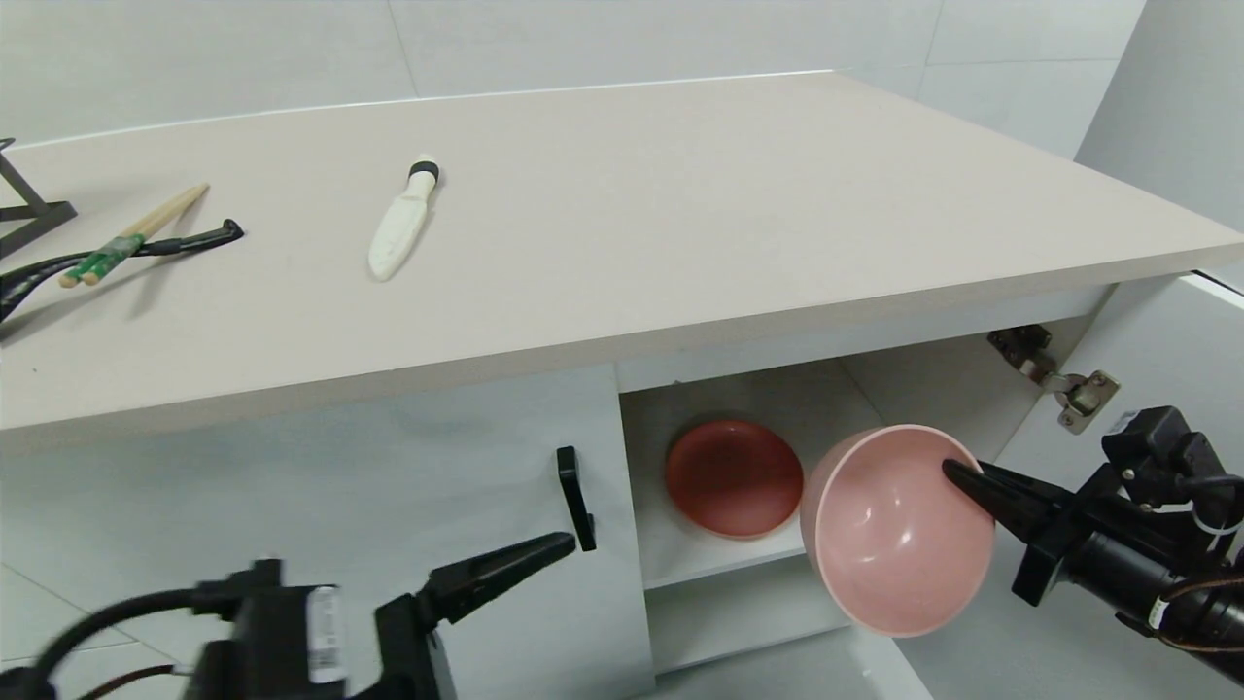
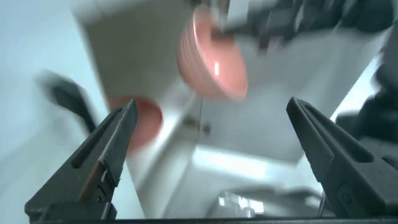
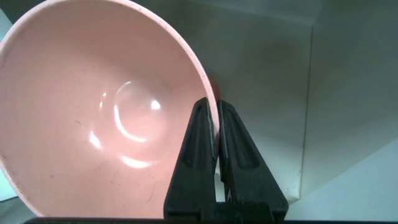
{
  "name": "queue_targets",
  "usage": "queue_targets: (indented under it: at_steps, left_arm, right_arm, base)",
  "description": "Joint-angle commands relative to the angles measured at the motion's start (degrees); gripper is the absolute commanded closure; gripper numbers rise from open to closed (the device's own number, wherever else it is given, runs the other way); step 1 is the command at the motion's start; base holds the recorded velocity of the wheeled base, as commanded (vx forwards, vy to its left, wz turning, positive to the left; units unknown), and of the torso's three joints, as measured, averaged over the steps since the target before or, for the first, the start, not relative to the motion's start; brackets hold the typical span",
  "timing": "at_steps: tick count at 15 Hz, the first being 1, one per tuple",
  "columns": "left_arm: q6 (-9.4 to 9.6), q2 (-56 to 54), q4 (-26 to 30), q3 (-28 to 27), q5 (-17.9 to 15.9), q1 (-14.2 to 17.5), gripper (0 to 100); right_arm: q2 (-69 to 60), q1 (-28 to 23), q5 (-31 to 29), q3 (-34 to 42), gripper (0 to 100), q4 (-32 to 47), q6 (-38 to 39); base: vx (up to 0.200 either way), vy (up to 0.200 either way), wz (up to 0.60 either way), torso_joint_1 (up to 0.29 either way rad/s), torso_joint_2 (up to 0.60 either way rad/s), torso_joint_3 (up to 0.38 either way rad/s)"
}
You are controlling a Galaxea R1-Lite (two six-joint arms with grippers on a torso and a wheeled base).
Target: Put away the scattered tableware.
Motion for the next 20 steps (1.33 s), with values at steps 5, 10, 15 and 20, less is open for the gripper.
queue_targets:
  at_steps: [5, 10, 15, 20]
  left_arm:
    - [1.22, -47.40, 33.04, 1.57, -16.76, 27.54, 0]
    - [0.52, -66.47, 54.49, 1.57, -19.66, 41.96, 0]
    - [-0.10, -81.77, 75.84, 1.57, -15.00, 49.87, 0]
    - [-6.95, -86.69, 84.02, 1.57, -16.32, 53.73, 0]
  right_arm:
    - [0.38, 1.61, 0.03, -0.06, 100, -0.08, -0.03]
    - [6.98, 2.14, -0.06, -2.43, 100, -0.08, -0.03]
    - [15.06, 2.22, -0.06, -6.30, 100, -0.08, 2.78]
    - [18.23, 2.84, -1.11, -17.64, 100, -0.08, 6.65]
  base:
    - [0.000, 0.000, 0.00, 0.000, 0.00, 0.000]
    - [0.000, 0.000, 0.00, 0.000, 0.00, 0.000]
    - [0.000, 0.000, 0.00, 0.000, 0.00, 0.000]
    - [0.000, 0.000, 0.00, 0.000, 0.00, 0.000]
